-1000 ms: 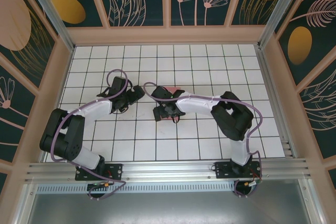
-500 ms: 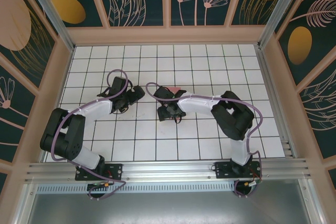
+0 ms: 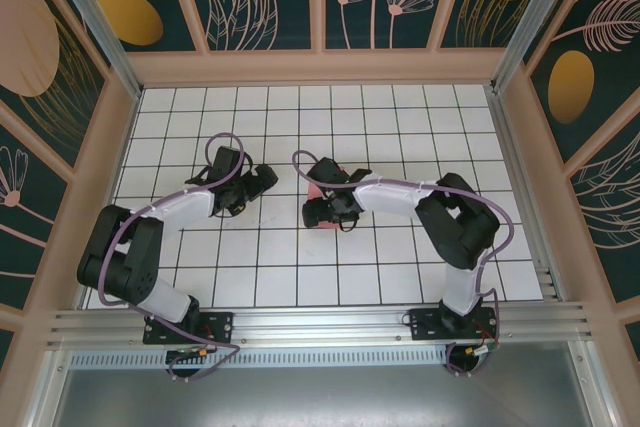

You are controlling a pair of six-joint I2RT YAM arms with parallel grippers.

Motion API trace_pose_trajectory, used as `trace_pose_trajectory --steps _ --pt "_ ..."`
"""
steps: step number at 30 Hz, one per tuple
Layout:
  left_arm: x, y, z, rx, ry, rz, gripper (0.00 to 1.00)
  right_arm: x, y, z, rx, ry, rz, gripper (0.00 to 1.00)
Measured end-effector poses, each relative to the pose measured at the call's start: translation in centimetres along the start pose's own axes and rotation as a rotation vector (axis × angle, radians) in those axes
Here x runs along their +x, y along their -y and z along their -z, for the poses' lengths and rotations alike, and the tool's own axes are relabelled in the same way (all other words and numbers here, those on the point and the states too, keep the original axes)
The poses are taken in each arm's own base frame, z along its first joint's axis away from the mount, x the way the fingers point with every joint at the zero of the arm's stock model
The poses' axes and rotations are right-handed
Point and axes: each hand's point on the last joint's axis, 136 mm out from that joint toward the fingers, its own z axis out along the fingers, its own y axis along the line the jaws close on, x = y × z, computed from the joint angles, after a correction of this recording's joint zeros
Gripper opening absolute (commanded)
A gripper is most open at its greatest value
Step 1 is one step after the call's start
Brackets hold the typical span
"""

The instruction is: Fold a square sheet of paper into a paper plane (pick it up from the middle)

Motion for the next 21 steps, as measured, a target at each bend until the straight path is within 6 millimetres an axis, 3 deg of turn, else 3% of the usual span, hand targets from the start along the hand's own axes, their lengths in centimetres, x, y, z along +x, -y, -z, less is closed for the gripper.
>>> trace_pose_trajectory --steps 3,12,17,21 --pt "0.18 -0.05 -0.15 0.000 -0.010 0.001 0.98 -0.04 0.15 0.02 -0.003 -0.002 -0.004 0.81" --pt "0.20 0.12 -0.20 0.009 -0.012 0.000 0.99 0.14 -0.42 -0.34 0.047 -0.001 0.035 0.94" --pt "0.23 0.06 -0.25 0.006 -0.014 0.000 0.98 0.26 -0.22 -0.82 0.123 -0.008 0.060 0.92" --pt "0.26 0.03 -0.29 0.005 -0.015 0.001 0.98 0.30 0.04 -0.92 0.149 -0.008 0.061 0.84"
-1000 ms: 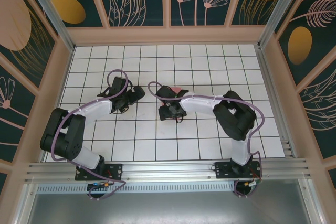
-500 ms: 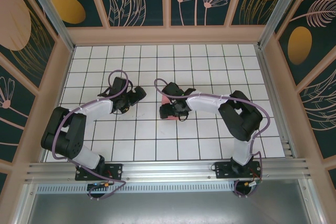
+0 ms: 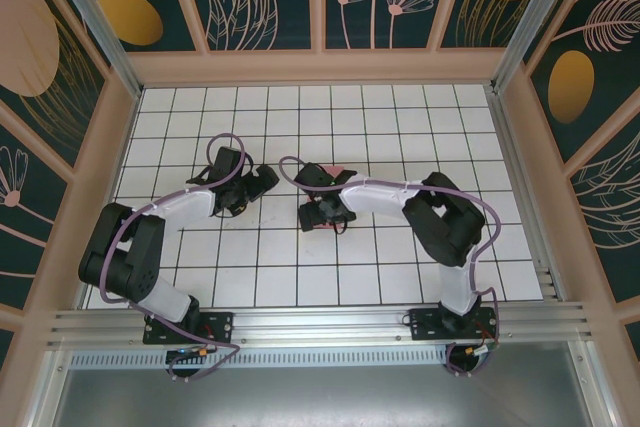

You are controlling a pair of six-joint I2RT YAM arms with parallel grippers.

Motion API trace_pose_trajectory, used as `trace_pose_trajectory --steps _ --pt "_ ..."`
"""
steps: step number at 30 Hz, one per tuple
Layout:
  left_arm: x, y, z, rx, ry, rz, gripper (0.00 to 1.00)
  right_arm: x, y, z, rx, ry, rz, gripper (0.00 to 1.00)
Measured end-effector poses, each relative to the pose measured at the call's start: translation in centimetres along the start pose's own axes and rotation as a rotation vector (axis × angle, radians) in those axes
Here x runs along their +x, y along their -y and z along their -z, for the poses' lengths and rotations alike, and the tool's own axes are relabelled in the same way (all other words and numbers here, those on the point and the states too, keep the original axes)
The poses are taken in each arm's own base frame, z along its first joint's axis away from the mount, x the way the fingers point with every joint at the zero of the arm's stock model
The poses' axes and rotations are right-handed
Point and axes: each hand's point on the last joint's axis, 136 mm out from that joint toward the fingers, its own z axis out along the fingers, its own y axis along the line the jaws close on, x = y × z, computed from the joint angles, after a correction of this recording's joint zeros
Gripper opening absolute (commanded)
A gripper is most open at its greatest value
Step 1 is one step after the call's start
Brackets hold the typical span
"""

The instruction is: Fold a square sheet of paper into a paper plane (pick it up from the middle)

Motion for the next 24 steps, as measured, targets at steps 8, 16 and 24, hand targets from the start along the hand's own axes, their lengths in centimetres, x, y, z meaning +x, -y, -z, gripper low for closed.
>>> trace_pose_trajectory --steps 8,16,24 --pt "0.01 0.00 0.00 0.000 0.000 0.000 0.98 -0.11 0.92 0.00 -0.010 -0.003 -0.036 0.74" --pt "0.21 0.17 0.00 0.010 -0.012 0.000 0.98 -0.20 0.62 0.47 -0.131 -0.011 -0.065 0.79" --pt "0.37 0.05 -0.17 0.007 -0.021 0.001 0.99 -0.27 0.64 0.52 -0.157 -0.021 -0.078 0.79"
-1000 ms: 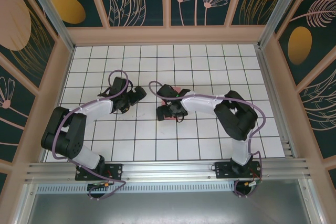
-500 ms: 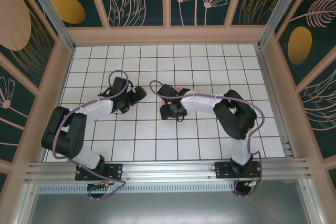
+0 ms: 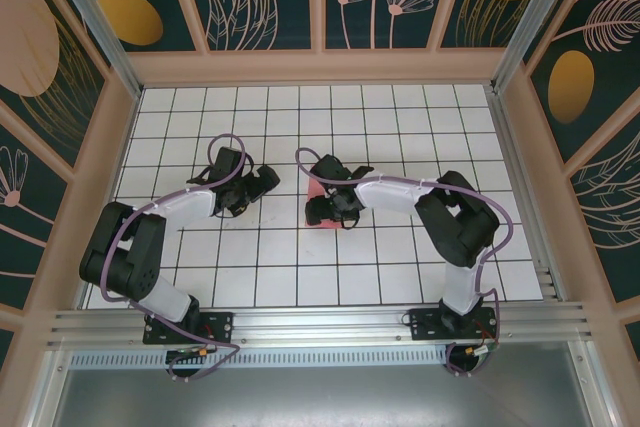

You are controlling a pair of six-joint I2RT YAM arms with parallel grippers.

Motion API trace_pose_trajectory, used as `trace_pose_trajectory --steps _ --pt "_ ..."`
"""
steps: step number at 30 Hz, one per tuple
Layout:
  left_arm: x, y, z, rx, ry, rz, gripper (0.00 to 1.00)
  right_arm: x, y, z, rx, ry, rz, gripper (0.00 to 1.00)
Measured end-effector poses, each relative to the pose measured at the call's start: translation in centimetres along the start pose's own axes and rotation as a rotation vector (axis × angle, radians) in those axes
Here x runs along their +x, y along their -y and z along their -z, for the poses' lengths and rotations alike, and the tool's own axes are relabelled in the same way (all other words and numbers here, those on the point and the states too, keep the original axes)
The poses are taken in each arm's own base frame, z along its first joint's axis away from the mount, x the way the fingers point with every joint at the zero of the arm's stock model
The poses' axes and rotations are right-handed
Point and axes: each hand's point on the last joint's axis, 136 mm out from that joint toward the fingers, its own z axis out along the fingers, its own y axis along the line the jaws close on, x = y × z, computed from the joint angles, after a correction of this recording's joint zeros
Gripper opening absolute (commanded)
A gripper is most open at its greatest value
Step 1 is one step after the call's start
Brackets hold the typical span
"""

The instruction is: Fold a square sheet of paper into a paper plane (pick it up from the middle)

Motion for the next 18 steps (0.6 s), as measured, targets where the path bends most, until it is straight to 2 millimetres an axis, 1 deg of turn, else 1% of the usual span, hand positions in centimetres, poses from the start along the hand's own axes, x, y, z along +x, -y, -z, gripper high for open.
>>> trace_pose_trajectory --steps 6,8,9,11,14,18 --pt "0.0 0.3 0.0 0.012 -0.001 -0.002 0.99 0.0 0.2 0.0 0.004 -0.001 -0.003 0.74" --pt "0.1 0.7 0.0 0.032 -0.008 -0.004 0.98 0.0 0.3 -0.1 -0.001 -0.001 -0.008 0.73" --pt "0.1 0.9 0.0 0.043 -0.013 -0.004 0.96 0.0 0.3 0.0 -0.012 0.000 -0.011 0.72" --pt "0.4 1.5 0.0 0.084 -0.029 -0.009 0.94 0.0 0.4 0.1 -0.041 0.003 -0.017 0.71" --pt "1.4 2.7 -0.1 0.173 -0.072 -0.015 0.90 0.0 0.3 0.4 -0.109 0.010 -0.014 0.71" --pt "2.6 4.6 0.3 0.302 -0.131 -0.020 0.88 0.0 0.3 0.8 -0.200 0.015 0.005 0.71"
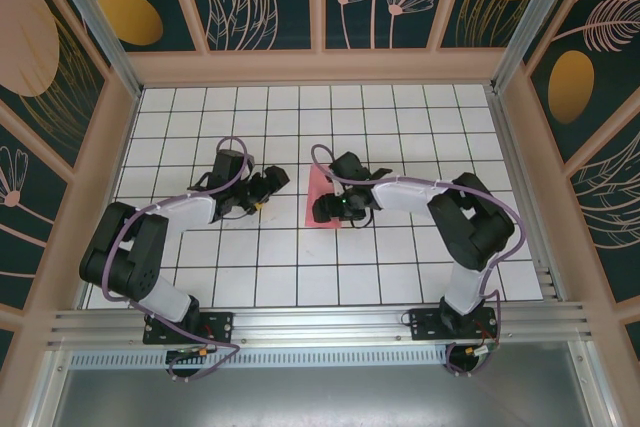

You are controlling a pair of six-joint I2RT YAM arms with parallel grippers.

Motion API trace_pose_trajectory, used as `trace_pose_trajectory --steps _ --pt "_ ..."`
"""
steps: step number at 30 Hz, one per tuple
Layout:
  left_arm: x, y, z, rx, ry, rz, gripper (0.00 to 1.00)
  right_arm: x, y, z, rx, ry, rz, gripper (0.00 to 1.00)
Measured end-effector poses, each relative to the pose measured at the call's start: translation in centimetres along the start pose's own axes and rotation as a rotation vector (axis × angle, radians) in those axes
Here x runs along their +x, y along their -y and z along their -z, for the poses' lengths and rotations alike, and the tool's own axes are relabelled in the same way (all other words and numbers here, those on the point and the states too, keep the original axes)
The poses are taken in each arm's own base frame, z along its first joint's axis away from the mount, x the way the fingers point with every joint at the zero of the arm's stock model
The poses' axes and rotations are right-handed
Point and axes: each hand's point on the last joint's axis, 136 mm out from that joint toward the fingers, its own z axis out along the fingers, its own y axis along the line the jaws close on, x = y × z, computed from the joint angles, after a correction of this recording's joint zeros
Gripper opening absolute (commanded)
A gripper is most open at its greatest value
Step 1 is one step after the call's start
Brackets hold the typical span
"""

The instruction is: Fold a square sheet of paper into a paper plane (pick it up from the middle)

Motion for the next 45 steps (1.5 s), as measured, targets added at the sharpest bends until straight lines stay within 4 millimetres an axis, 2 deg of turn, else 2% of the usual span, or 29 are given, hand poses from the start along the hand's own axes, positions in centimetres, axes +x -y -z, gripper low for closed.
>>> trace_pose_trajectory --steps 5,15,19,24,30,32,36,38,42,45 --pt "1.0 2.7 -0.9 0.130 -0.059 -0.024 0.84 0.1 0.0 0.3 -0.079 -0.006 0.032 0.71" --pt "5.6 4.3 -5.0 0.183 -0.225 -0.051 0.72 0.1 0.0 0.5 -0.124 -0.018 0.064 0.70" --pt "6.2 4.4 -5.9 0.188 -0.245 -0.048 0.59 0.1 -0.1 0.6 -0.139 -0.019 0.068 0.73" --pt "6.3 4.0 -6.7 0.181 -0.254 -0.039 0.52 0.2 -0.4 1.0 -0.183 0.002 0.099 0.77" --pt "6.5 3.2 -7.2 0.161 -0.264 -0.024 0.40 0.0 -0.5 1.4 -0.208 0.012 0.107 0.76" --pt "6.6 3.0 -7.4 0.156 -0.267 -0.022 0.38 -0.4 -0.3 1.8 -0.202 0.030 0.097 0.73" --pt "6.5 2.9 -7.5 0.151 -0.262 -0.022 0.35 -2.6 0.2 3.4 -0.184 0.117 0.042 0.44" --pt "6.5 2.9 -7.5 0.151 -0.260 -0.023 0.32 -3.7 0.7 3.8 -0.165 0.154 0.008 0.35" --pt "6.5 2.8 -7.5 0.145 -0.260 -0.022 0.32 -5.1 1.6 3.9 -0.138 0.185 -0.050 0.29" --pt "6.5 2.7 -7.5 0.142 -0.258 -0.021 0.32 -5.2 2.0 2.9 -0.127 0.166 -0.078 0.28"
